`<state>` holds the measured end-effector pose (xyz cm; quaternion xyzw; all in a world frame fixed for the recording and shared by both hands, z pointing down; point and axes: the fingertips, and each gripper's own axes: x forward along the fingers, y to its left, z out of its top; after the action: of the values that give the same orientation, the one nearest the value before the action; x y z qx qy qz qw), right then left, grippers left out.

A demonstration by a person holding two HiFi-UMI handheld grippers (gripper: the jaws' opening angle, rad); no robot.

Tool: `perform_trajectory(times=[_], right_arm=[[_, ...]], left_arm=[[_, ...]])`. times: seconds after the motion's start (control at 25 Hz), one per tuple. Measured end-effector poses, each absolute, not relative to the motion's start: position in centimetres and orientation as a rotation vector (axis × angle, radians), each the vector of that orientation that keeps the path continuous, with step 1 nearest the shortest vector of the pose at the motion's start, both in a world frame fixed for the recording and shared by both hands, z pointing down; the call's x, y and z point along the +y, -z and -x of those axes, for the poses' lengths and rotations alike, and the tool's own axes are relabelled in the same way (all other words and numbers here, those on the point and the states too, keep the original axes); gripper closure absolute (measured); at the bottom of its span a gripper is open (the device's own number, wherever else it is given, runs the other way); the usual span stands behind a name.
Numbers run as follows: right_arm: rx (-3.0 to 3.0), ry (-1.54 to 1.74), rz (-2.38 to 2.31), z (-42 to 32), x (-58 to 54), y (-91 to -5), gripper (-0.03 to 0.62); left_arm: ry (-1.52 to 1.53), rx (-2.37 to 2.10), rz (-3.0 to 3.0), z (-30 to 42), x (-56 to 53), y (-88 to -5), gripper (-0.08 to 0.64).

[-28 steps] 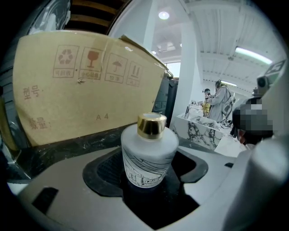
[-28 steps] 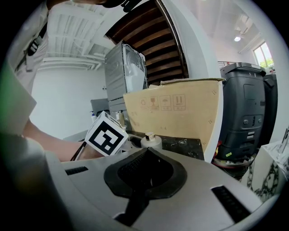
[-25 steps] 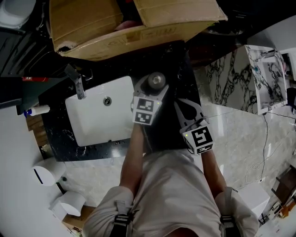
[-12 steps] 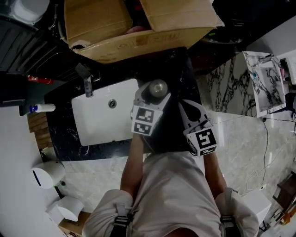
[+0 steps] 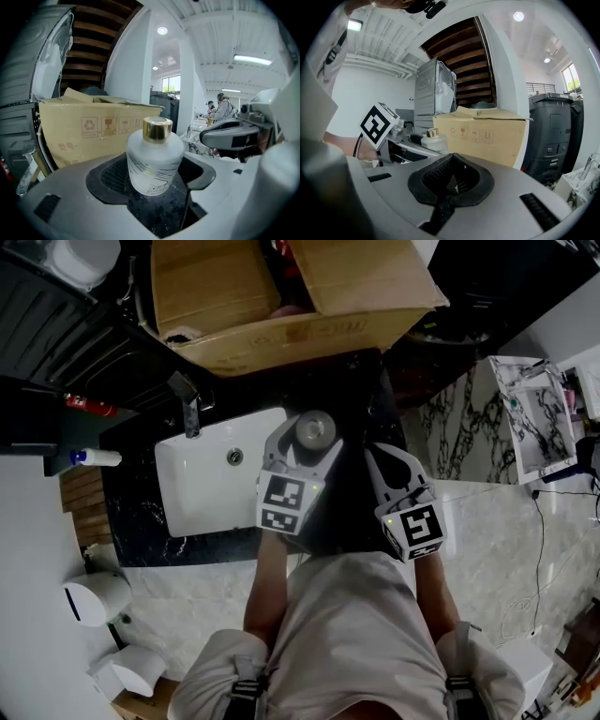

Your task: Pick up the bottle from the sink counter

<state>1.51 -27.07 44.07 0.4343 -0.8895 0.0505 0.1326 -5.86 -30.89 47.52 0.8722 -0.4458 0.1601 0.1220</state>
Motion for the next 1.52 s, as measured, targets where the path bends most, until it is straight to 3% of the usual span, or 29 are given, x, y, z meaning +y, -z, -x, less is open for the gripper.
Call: perform_trajectory(times=[0.68, 1.52], right_arm=[[-2.680, 0.003, -1.289, -1.3, -25.6, -36.1, 0.597], [-2.646, 0.067, -1.292, -0.8, -24.7, -35.1, 0.598]], left_arm=[[-0.308, -1.379, -2.652, 7.6, -27.2, -38.3, 0.239], [-0.271, -1.368, -2.684, 7.6, -25.7, -36.3, 0.239]])
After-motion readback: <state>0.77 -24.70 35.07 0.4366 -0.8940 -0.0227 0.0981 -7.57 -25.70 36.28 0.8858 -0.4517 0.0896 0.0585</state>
